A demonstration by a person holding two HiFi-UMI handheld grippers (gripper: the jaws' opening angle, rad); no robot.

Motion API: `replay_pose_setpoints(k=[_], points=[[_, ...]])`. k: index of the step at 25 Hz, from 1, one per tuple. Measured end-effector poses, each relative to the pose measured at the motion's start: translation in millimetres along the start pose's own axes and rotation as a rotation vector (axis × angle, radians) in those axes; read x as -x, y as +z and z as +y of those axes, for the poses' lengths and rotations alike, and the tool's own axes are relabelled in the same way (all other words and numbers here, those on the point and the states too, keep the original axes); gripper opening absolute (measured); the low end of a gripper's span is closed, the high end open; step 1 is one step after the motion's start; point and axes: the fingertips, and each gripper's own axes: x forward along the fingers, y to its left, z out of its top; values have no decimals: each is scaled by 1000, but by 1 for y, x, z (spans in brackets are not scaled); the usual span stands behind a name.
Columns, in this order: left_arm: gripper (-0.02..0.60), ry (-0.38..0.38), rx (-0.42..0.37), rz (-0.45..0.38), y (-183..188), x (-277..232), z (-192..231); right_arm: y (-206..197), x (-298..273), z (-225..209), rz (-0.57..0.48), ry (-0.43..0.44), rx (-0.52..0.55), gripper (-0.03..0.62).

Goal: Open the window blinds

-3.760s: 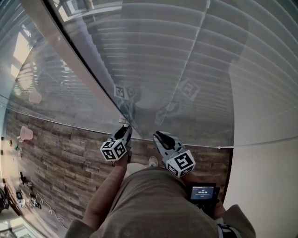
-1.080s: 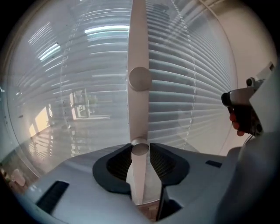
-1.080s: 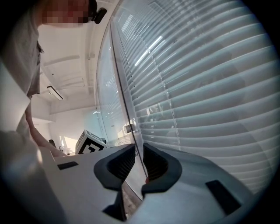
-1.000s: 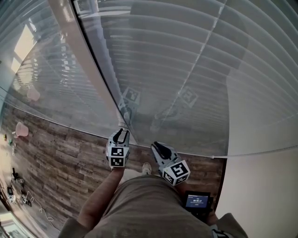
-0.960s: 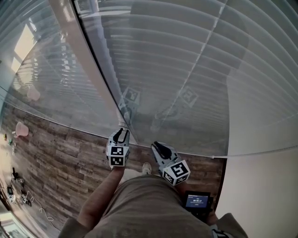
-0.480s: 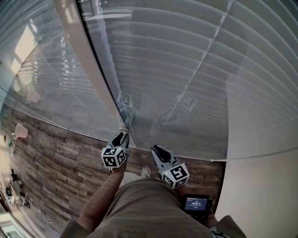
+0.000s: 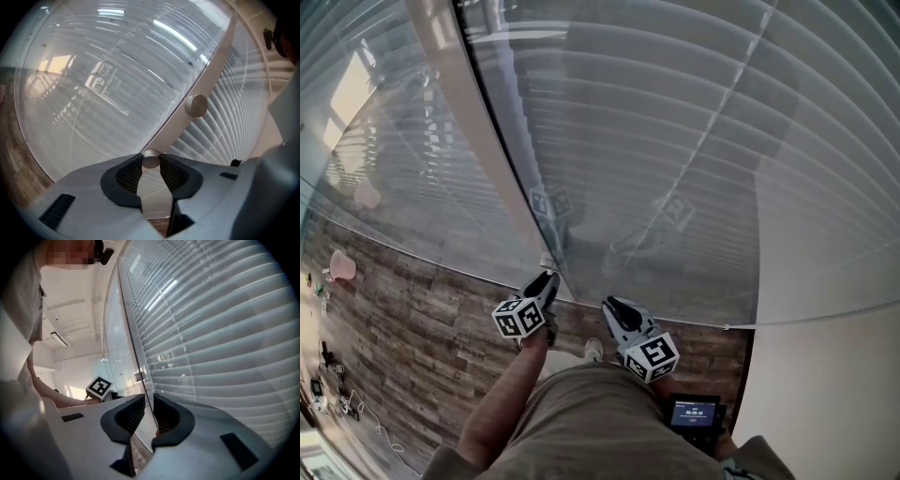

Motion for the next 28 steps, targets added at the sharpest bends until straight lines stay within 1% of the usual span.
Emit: replay_pose_setpoints(k=[7,15,17,19,28], points=[[133,-81,157,-9,0,-1,4,-1,-1,-1,3,6,-4,52],[133,-207,406,-65,-1,0,-2,-3,0,-2,4,12,-8,52],[133,-224,442,-70,-2,0,-2,-4,0,-2,5,11,-8,52],[133,-231,456,-71,-2,1,-1,-5,0,-2,6,10,-7,52],[133,-291,638,-84,-3,-2,2,-7,-3,-2,10,12,-5,52]])
